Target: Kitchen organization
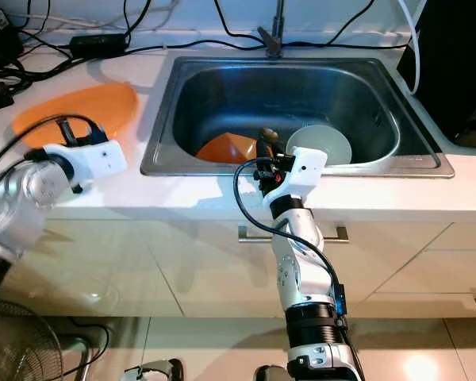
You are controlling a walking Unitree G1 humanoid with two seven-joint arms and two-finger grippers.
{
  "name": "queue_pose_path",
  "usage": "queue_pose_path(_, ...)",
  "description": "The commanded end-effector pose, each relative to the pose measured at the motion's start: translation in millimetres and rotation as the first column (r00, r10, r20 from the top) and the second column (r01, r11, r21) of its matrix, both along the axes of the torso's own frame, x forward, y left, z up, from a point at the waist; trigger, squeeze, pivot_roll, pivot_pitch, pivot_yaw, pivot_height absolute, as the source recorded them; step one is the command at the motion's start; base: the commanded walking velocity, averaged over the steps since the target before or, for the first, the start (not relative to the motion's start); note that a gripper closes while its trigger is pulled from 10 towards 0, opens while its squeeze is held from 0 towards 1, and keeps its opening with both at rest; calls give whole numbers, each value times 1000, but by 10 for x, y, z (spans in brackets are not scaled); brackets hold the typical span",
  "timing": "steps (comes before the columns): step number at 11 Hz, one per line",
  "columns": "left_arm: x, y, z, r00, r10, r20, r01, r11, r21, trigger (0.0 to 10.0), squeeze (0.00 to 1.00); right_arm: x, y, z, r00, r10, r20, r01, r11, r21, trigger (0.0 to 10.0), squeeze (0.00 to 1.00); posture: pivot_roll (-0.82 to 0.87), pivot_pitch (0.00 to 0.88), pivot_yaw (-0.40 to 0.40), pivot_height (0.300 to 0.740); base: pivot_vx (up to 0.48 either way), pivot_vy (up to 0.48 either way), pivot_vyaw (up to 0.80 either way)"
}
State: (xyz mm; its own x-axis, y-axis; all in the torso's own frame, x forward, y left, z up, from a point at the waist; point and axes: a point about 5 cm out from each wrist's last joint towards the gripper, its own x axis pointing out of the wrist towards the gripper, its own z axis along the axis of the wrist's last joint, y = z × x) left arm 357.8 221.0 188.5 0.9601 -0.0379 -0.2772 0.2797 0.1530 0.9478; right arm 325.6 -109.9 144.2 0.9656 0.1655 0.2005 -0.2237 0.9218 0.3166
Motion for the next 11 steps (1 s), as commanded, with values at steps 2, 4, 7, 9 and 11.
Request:
queue_pose_path(2, -56, 55, -290, 993, 13, -117, -12, 1000, 14, 0, 0, -6, -21, -139, 997, -5, -74, 6, 1000, 17, 10000, 0, 113, 128, 24, 740, 0, 0, 0)
queue_pose_path(4, -58, 47, -271, 995, 1, -101, 0, 1000, 19, 0, 0, 0, -18, -135, 997, -4, -74, 5, 1000, 17, 10000, 0, 114, 131, 23, 740, 0, 0, 0)
queue_pose_path(7, -6, -290, 144, 966, -179, 189, 172, 984, 52, 0, 0, 33, -27, -88, 998, -9, -69, 10, 1000, 10, 10000, 0, 105, 137, 25, 740, 0, 0, 0)
queue_pose_path(9, -64, -625, 175, 919, -296, 260, 303, 953, 15, 10000, 0, 110, -55, 56, 999, -13, -42, 14, 1000, 21, 10000, 0, 95, 131, 25, 740, 0, 0, 0)
queue_pose_path(11, -161, -884, 90, 880, -378, 288, 398, 918, -10, 10000, 0, 204, -82, 270, 1000, -15, -19, 16, 998, 61, 10000, 1000, 84, 91, 25, 740, 0, 0, 0)
